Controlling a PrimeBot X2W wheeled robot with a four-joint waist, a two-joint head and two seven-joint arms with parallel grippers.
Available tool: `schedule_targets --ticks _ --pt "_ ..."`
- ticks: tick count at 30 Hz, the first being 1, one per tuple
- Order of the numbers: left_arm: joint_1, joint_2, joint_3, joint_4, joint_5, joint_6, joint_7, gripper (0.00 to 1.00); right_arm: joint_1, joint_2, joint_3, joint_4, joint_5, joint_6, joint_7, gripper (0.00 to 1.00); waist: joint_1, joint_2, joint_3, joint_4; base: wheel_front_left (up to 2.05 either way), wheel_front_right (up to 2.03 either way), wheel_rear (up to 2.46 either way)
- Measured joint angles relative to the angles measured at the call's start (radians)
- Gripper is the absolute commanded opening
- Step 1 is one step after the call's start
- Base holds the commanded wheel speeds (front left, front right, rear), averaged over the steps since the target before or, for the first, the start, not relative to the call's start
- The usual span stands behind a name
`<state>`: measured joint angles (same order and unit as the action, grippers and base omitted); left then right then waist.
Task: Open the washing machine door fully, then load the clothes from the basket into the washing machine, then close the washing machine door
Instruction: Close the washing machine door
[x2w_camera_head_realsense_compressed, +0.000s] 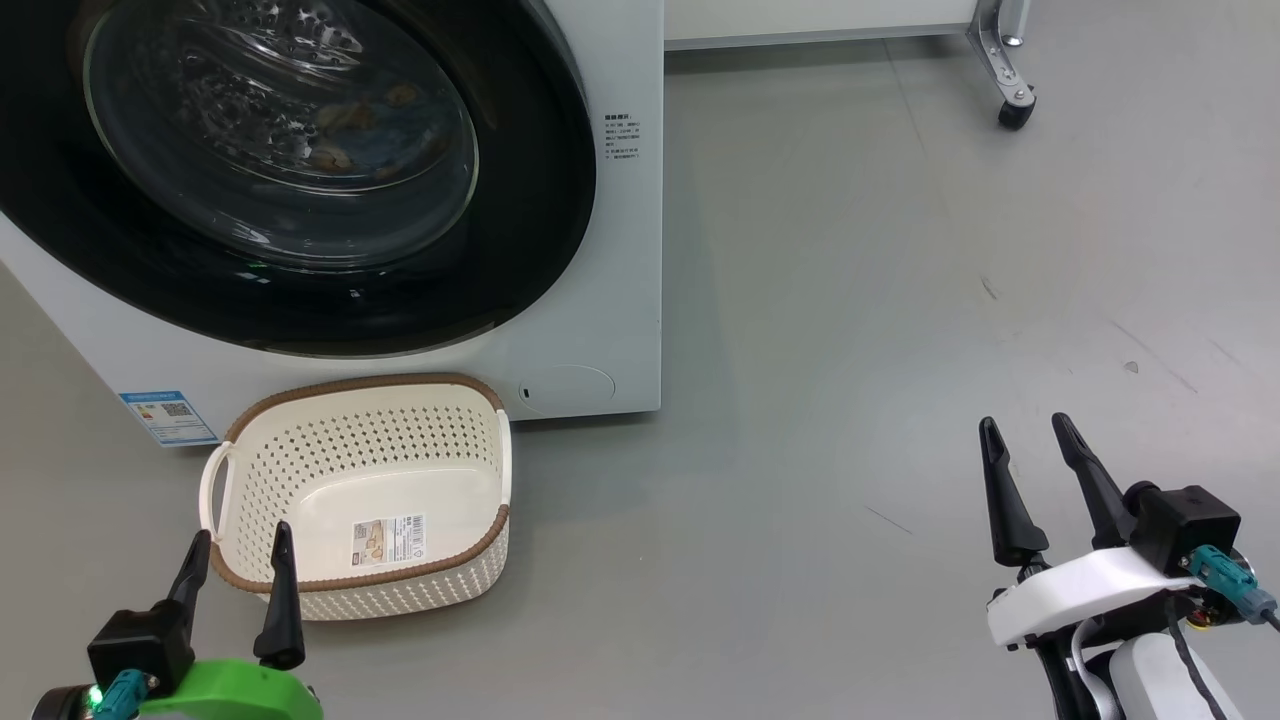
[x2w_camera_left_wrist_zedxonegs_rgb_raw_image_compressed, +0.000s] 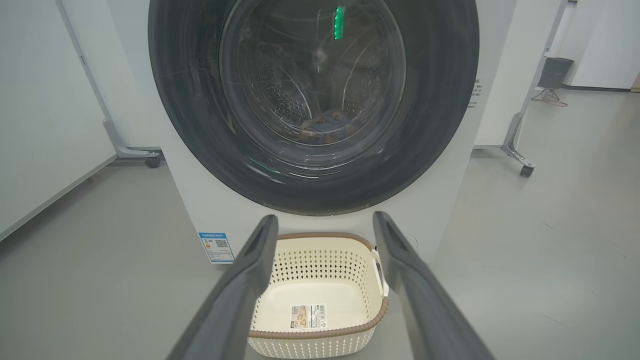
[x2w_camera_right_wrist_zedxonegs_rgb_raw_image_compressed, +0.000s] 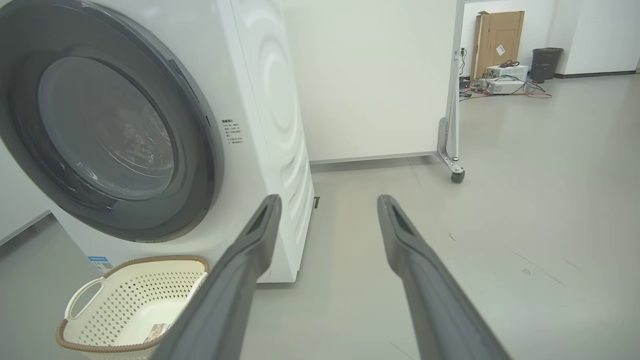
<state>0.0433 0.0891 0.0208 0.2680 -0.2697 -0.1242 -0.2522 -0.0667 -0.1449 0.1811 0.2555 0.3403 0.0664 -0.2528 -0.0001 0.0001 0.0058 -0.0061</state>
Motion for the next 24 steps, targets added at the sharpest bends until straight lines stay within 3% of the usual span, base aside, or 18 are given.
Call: schedule_targets --ticks 24 --pt "0.021 -0.012 0.009 -0.021 0.014 0.0 0.0 1.0 0.064 0.027 -0.045 -0.07 -0.035 0.002 0.0 1.0 0.0 0.0 0.01 0.021 0.0 0.0 0.0"
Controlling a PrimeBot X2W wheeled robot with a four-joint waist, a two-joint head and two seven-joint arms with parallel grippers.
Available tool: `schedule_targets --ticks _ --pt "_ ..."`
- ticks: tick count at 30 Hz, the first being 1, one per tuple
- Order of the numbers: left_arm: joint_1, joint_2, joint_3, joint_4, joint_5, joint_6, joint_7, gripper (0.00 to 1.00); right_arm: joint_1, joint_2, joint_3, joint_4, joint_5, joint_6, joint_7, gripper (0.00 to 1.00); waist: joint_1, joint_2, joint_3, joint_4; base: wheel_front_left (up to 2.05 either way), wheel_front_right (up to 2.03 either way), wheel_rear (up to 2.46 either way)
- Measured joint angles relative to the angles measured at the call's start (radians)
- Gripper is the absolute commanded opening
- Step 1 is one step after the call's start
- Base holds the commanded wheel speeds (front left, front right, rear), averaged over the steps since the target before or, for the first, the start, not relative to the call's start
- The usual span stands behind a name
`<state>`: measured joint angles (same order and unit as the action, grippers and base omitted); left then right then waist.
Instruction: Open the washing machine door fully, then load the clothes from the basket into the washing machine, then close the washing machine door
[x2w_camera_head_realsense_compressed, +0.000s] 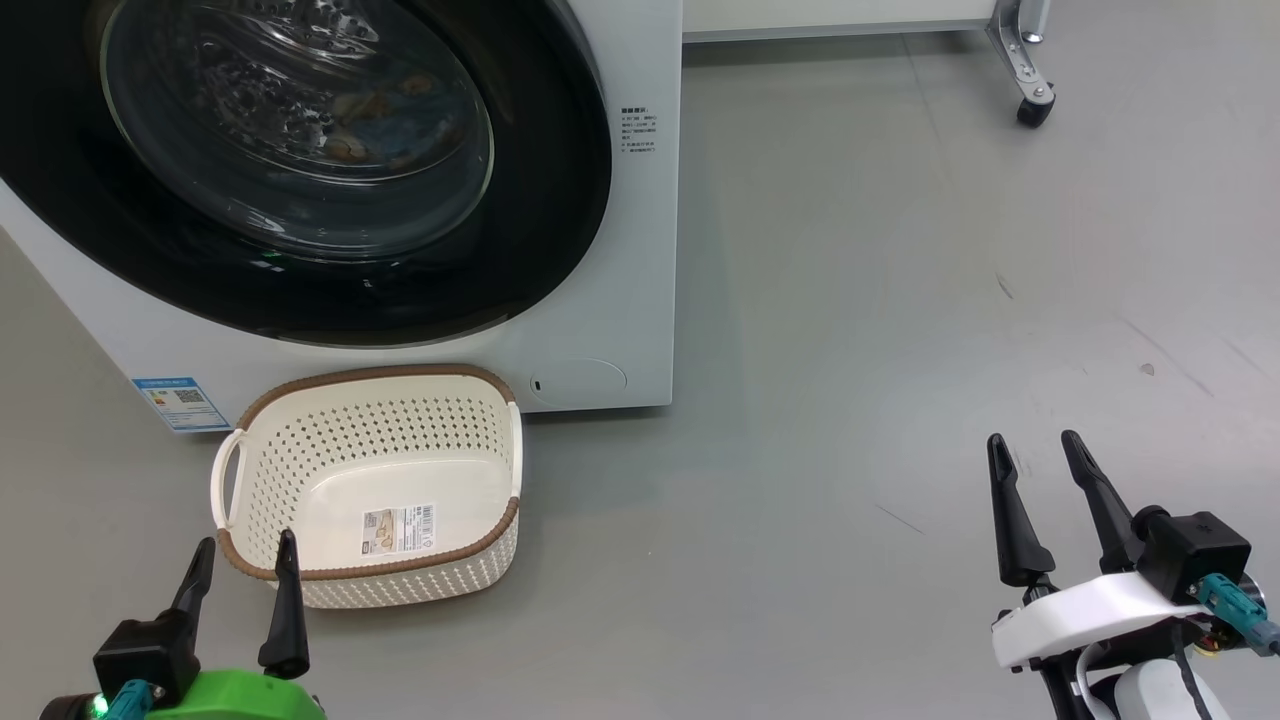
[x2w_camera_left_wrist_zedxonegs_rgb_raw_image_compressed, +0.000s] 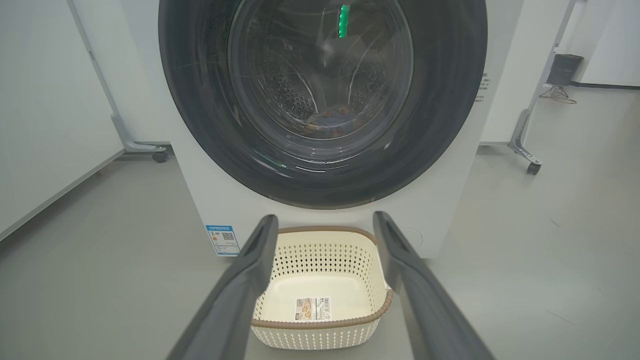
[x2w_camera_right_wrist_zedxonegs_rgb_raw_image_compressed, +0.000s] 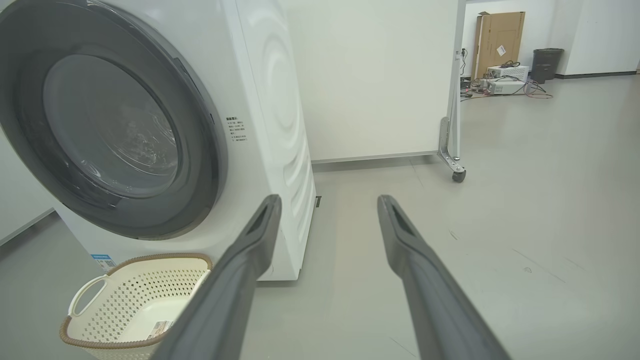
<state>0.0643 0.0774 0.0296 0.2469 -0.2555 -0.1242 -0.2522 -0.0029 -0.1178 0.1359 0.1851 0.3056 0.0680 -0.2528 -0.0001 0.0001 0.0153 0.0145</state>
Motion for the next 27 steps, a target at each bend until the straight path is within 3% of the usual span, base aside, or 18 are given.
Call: schedule_targets --ticks 27 --pt "0.0 -0.009 0.0 -0.005 0.017 0.0 0.0 1.0 0.016 0.022 -0.024 -0.004 -0.016 0.013 0.0 1.0 0.0 0.0 0.008 0.024 0.0 0.0 0.0"
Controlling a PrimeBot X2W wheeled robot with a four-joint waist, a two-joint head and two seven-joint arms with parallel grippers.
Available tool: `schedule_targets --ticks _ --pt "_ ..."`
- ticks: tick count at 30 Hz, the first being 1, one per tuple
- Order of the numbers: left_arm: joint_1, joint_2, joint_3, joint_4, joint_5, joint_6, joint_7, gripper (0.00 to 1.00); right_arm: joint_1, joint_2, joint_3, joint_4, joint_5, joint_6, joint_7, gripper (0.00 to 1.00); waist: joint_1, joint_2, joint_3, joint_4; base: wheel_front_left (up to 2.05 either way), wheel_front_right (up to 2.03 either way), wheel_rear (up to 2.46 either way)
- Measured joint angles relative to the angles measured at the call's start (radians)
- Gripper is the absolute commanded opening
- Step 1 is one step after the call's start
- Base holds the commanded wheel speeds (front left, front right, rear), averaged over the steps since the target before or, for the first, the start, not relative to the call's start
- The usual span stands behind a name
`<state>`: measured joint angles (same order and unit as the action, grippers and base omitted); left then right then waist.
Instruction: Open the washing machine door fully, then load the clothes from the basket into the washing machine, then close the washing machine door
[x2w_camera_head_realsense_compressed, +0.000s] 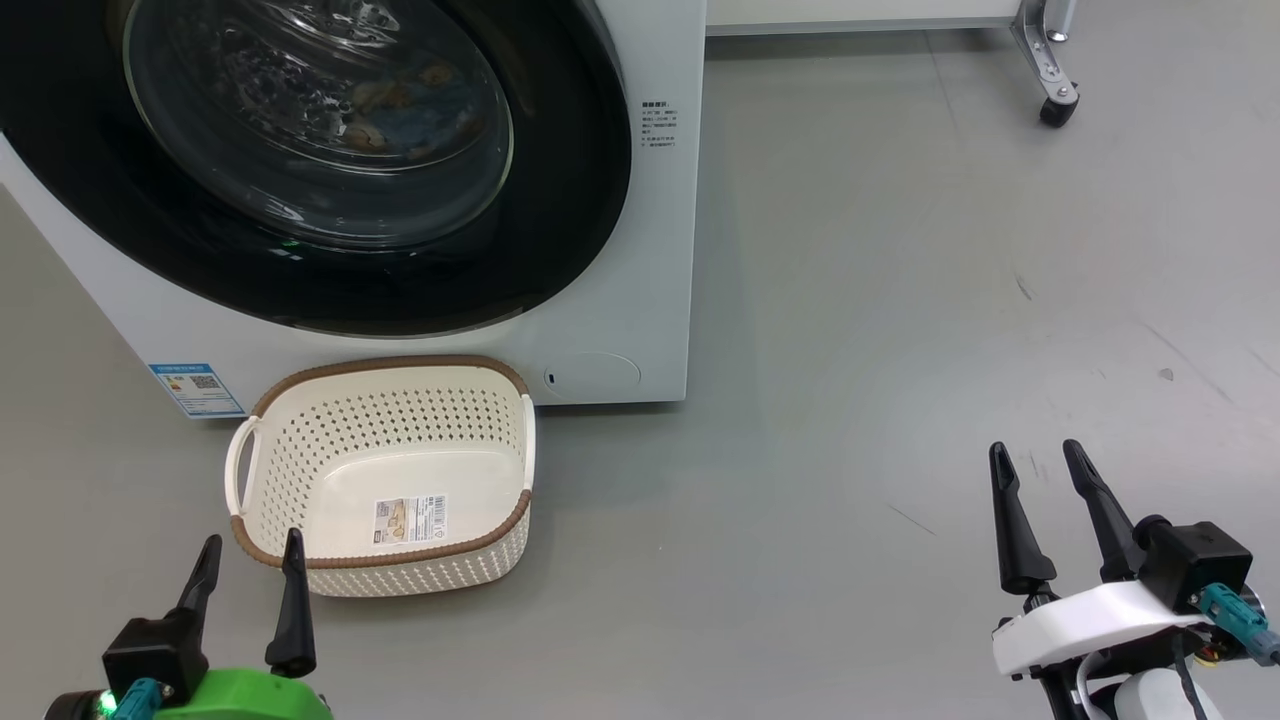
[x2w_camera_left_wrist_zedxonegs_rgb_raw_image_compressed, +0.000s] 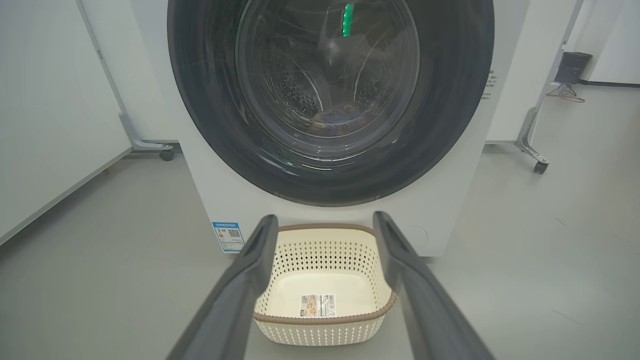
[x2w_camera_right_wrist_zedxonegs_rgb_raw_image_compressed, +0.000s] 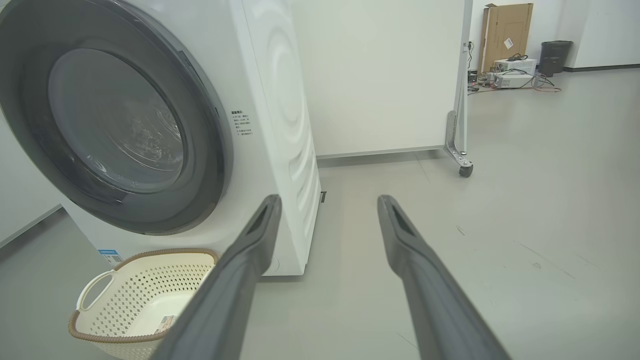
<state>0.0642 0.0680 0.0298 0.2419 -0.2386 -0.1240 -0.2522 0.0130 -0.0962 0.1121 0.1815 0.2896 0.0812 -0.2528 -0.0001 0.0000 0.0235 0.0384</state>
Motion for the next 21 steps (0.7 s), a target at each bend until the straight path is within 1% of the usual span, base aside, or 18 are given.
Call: schedule_targets --ticks 21 --pt "0.0 -0.01 -0.003 -0.018 0.008 0.0 0.0 1.0 0.017 0.0 -0.011 0.024 -0.044 0.0 0.0 1.0 0.0 0.0 -0.003 0.012 0.0 0.0 0.0"
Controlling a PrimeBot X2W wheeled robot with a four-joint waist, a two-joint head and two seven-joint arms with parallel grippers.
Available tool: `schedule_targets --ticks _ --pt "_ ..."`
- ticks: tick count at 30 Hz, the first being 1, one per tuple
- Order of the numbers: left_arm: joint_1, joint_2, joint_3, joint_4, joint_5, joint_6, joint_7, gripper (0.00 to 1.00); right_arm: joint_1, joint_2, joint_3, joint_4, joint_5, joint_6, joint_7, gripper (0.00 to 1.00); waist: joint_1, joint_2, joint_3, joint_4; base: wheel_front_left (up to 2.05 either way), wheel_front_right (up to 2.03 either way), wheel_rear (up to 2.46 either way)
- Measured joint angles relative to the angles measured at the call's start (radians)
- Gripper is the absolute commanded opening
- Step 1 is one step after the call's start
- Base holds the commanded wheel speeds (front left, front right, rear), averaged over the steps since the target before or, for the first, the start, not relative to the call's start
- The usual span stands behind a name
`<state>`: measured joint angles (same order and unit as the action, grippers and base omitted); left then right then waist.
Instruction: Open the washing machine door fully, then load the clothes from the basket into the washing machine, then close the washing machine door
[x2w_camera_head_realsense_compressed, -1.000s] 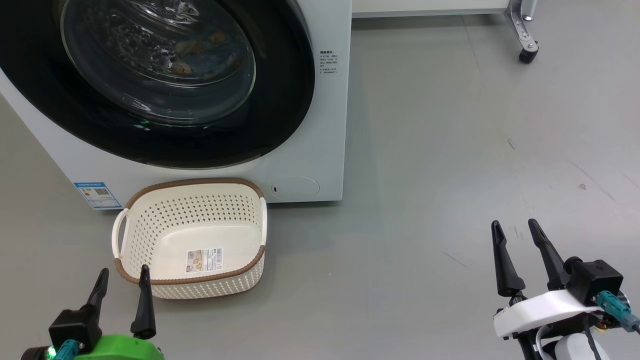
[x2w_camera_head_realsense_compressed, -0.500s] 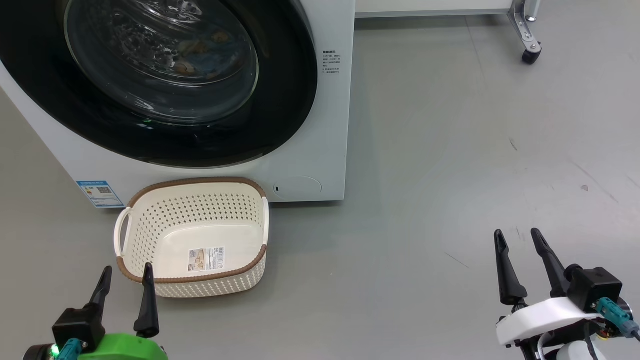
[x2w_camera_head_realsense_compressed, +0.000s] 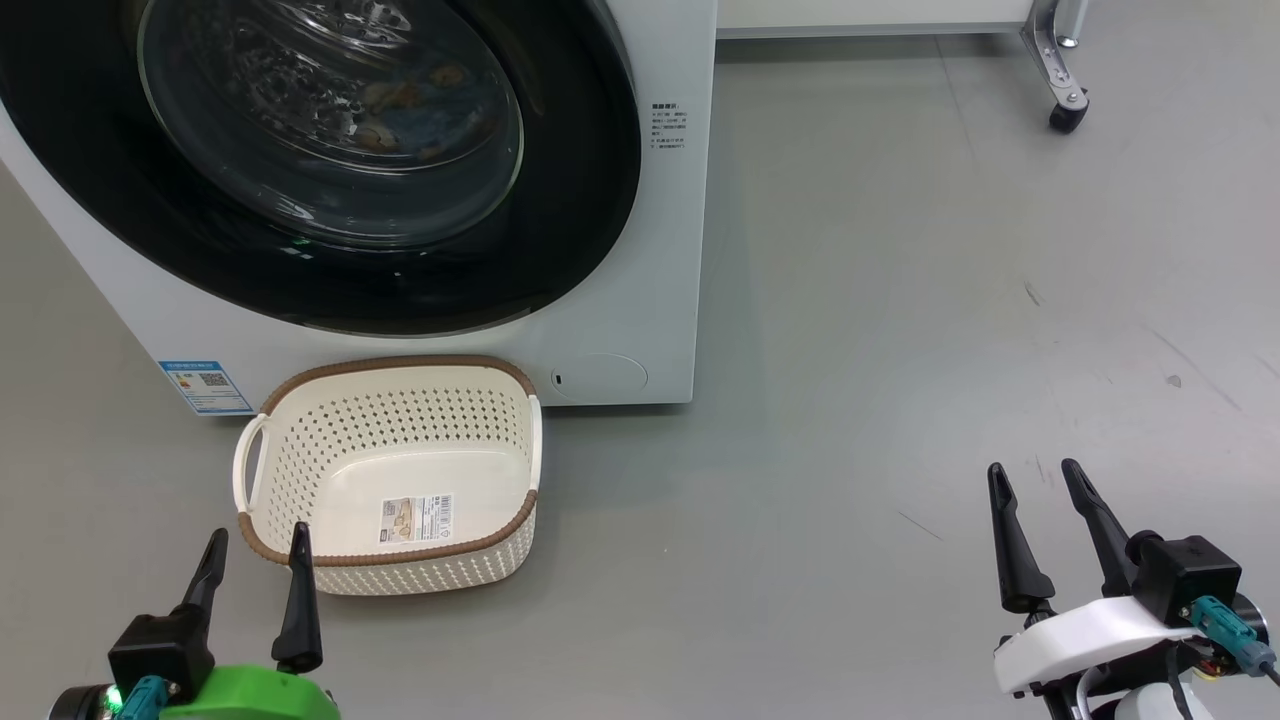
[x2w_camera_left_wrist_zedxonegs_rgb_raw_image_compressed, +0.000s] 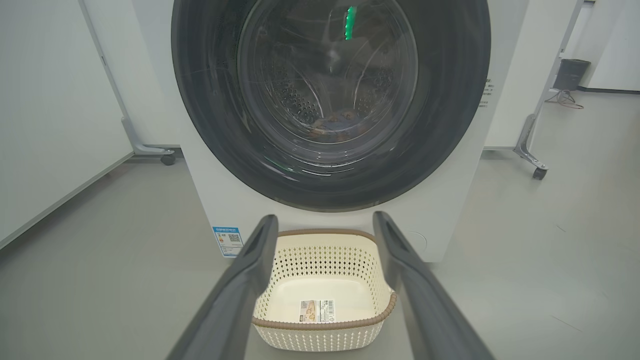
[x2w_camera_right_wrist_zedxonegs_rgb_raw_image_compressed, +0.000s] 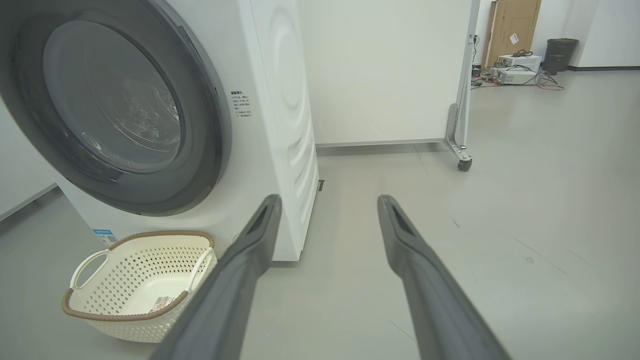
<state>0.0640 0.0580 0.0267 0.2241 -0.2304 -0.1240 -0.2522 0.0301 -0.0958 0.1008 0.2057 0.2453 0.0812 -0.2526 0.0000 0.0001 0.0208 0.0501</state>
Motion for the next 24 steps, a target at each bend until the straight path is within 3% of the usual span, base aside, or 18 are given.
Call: schedule_targets --ticks 9,10,18,24 --pt "0.0 -0.001 -0.004 -0.001 0.0 0.0 0.0 1.0 0.0 0.0 -0.005 0.005 -0.009 0.0 0.0 1.0 0.0 0.0 -0.006 0.003 0.0 0.0 0.0" --pt "0.0 -0.001 -0.01 -0.001 -0.002 0.0 0.0 0.0 0.0 0.001 -0.005 0.006 -0.009 0.001 0.0 0.0 0.0 0.0 -0.007 0.003 0.0 0.0 0.0" --pt "0.014 -0.029 -0.022 0.058 -0.012 0.0 0.011 0.0 0.027 0.021 0.001 0.061 0.006 -0.001 0.003 0.0 0.0001 0.0 -0.007 0.003 0.0 0.0 0.0" --pt "0.011 -0.029 0.0 0.067 -0.08 0.0 0.038 0.0 0.023 0.023 -0.019 0.065 0.072 -0.001 0.026 0.0 0.0 0.0 -0.008 -0.002 0.0 0.0 0.0"
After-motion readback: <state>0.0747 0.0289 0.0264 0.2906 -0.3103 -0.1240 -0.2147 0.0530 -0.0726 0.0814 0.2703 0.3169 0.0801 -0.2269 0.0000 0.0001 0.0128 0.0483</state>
